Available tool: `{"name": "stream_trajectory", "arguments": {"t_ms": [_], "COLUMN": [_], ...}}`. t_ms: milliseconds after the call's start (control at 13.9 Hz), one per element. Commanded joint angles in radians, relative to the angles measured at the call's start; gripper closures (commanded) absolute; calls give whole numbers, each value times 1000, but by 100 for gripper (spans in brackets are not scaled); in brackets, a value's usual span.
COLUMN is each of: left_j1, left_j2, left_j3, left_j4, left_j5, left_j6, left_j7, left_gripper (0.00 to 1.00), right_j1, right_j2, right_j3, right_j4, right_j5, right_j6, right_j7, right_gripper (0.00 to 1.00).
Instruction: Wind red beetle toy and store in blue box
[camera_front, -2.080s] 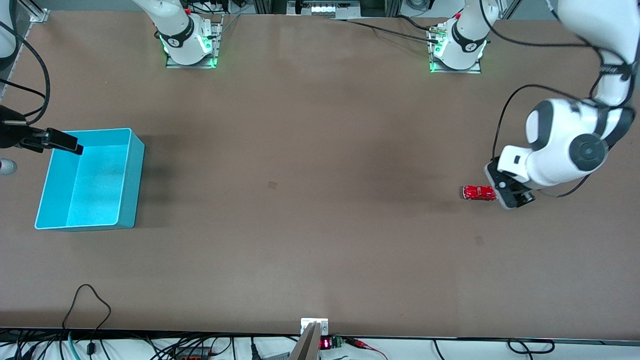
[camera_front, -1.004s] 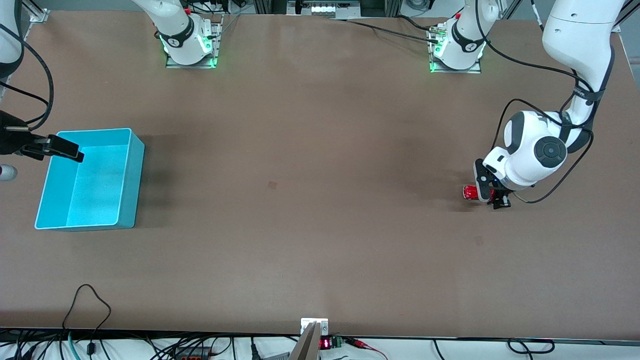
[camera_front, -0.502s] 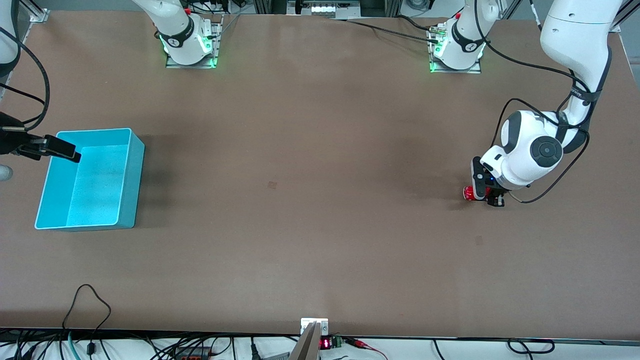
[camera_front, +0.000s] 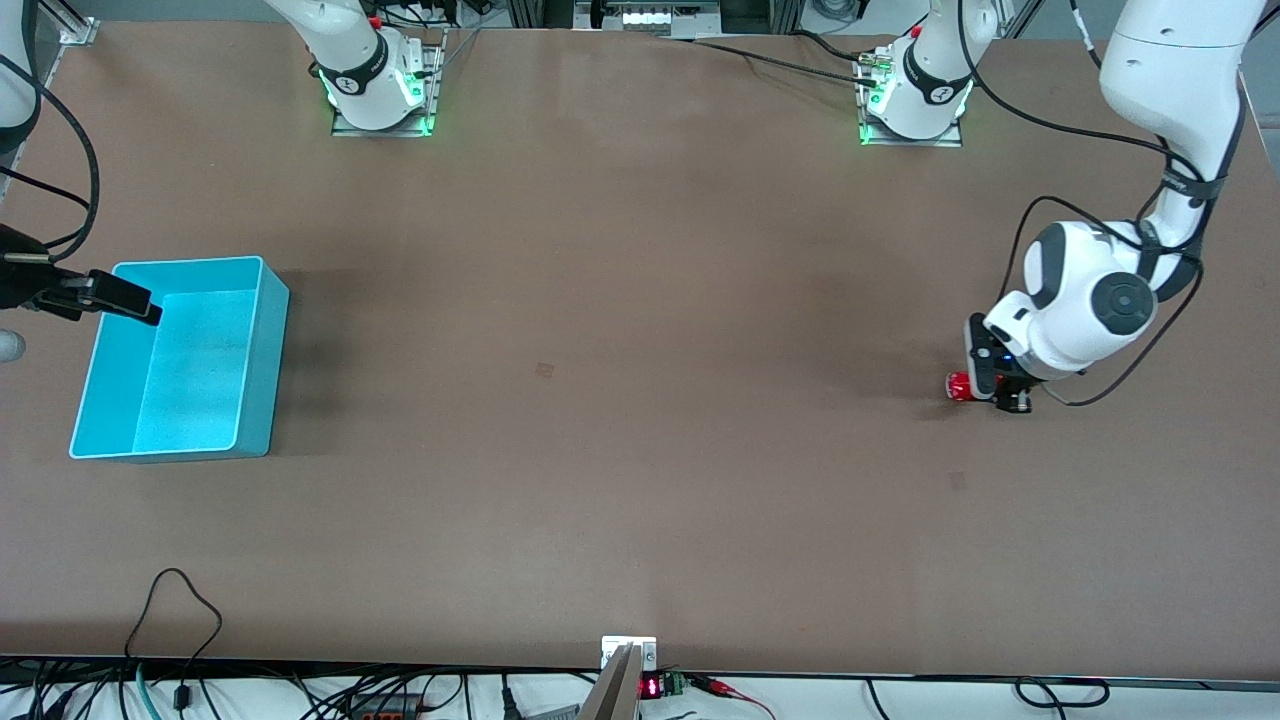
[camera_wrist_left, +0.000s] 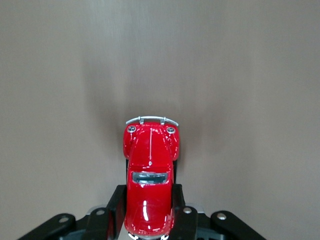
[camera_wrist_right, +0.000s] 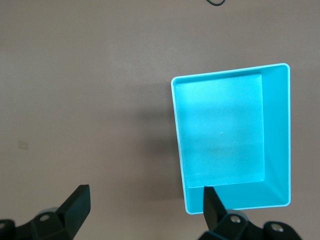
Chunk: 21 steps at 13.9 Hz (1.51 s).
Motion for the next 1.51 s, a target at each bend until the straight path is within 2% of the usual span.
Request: {"name": "stream_trajectory", "arguments": {"t_ms": [0, 143, 645, 717, 789, 861, 1076, 1219, 1434], "left_j1": [83, 126, 169, 168, 166, 168, 160, 160, 160], "left_j2": [31, 48, 59, 57, 56, 50, -13, -44, -55], "left_j3": [-5, -5, -5, -5, -7, -7, -23, -46, -86], "left_j4": [37, 55, 58, 60, 60, 67, 83, 127, 253], "left_j5": [11, 11, 13, 13, 13, 13, 11, 11, 5], "left_j6": [4, 5, 7, 7, 8, 7, -45, -157, -365], "left_j7": [103, 143, 151, 148, 150, 163, 189, 186, 165], "left_gripper": [76, 76, 75, 60, 19, 0, 0, 0, 0], "right_j1": [-5, -4, -4, -4, -4, -5, -5, -4, -4], "right_j2": [0, 0, 0, 0, 0, 0, 0, 0, 0], "right_j3": [3, 3, 3, 3, 3, 3, 3, 3, 3], "right_j4": [6, 6, 6, 6, 6, 6, 6, 6, 6], "right_j5": [2, 2, 3, 3, 3, 5, 6, 6, 6], "right_j6": [1, 1, 1, 1, 1, 1, 1, 1, 3], "right_j7": [8, 8, 8, 8, 8, 8, 10, 8, 10], "right_gripper": [0, 0, 0, 0, 0, 0, 0, 0, 0]}}
